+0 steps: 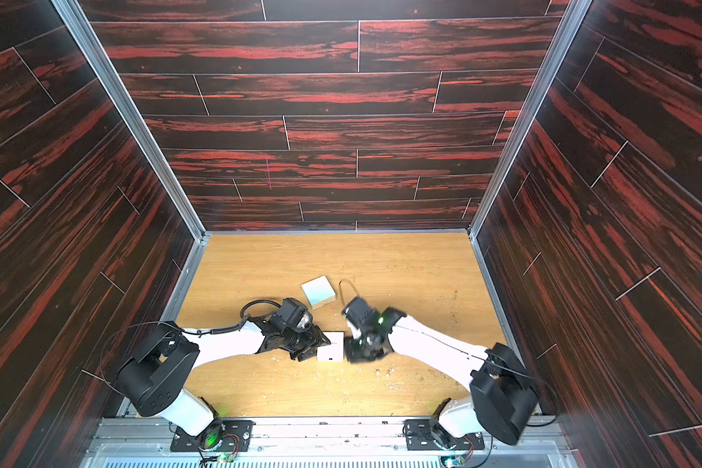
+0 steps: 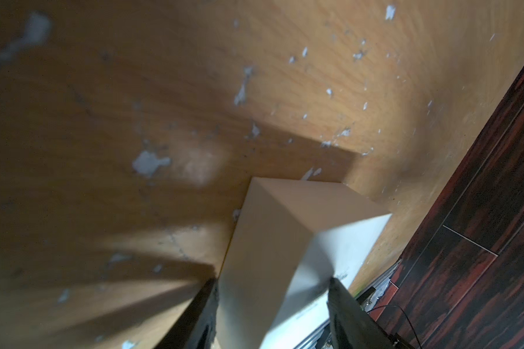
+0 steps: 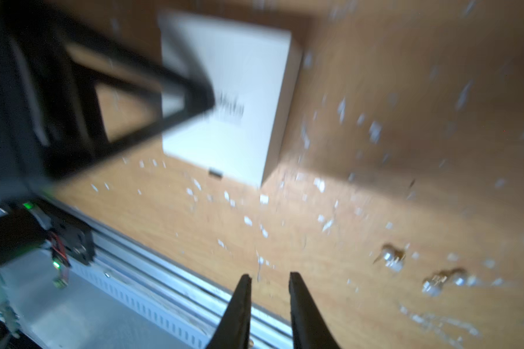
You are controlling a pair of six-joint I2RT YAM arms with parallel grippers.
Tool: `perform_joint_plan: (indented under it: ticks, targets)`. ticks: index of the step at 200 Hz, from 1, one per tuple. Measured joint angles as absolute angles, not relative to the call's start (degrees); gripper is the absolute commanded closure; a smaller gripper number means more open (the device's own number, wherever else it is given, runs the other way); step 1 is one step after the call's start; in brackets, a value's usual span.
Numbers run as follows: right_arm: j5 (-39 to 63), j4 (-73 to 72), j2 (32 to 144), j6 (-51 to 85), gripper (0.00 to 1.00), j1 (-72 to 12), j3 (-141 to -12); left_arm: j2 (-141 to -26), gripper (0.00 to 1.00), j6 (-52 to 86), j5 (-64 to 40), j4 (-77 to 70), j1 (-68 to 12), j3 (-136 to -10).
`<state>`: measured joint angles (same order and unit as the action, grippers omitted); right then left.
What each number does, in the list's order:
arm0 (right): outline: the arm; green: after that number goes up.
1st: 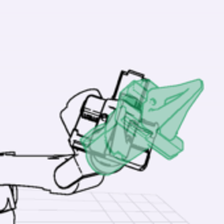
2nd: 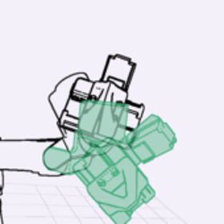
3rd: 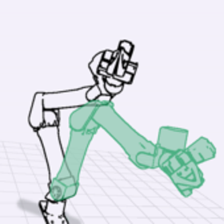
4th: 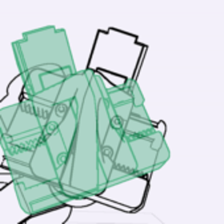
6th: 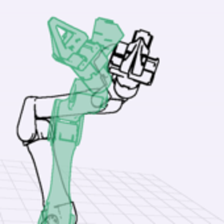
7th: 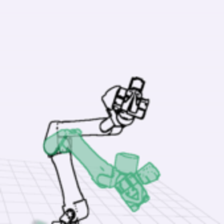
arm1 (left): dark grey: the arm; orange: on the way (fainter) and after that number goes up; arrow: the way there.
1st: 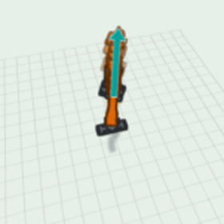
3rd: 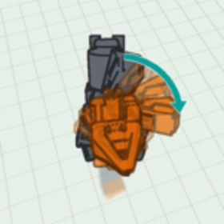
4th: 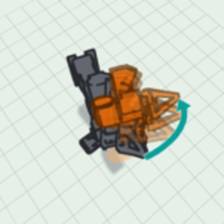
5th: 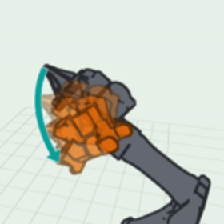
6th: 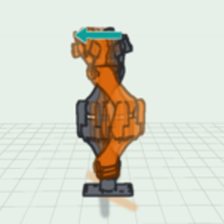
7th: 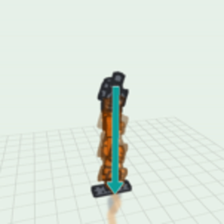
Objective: Take out the earrings from the drawer-style jewelry box
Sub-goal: Move the jewelry box to the center of the board, then open the drawer in the jewelry box.
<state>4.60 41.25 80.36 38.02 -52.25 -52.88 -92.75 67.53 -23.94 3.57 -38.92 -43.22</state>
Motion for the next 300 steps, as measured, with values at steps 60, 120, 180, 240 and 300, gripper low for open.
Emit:
perform_joint_plan:
  ticks: [60,120,180,240,300]
  targets:
    - [-1.67,36.01,85.21,44.71,0.8,-59.48,-52.93,-92.64,0.44,66.59,-23.27,4.05,-39.03,-43.44]
    - [-5.65,29.78,90.78,53.12,0.78,-61.8,-53.98,-91.35,0.47,66.96,-23.62,0.82,-39.03,-40.73]
    - [-9.87,27.09,95.92,62.5,0.76,-65.3,-56.36,-90.94,0.52,68.69,-24.47,-3.7,-38.94,-38.28]
    - [-13.21,27.07,98.37,63.81,0.75,-65.28,-58.33,-89.36,0.52,68.97,-22.0,-2.02,-38.98,-38.0]
    - [-14.68,28.05,98.26,64.25,0.72,-65.25,-57.19,-87.96,0.52,68.75,-19.0,0.16,-39.07,-38.02]
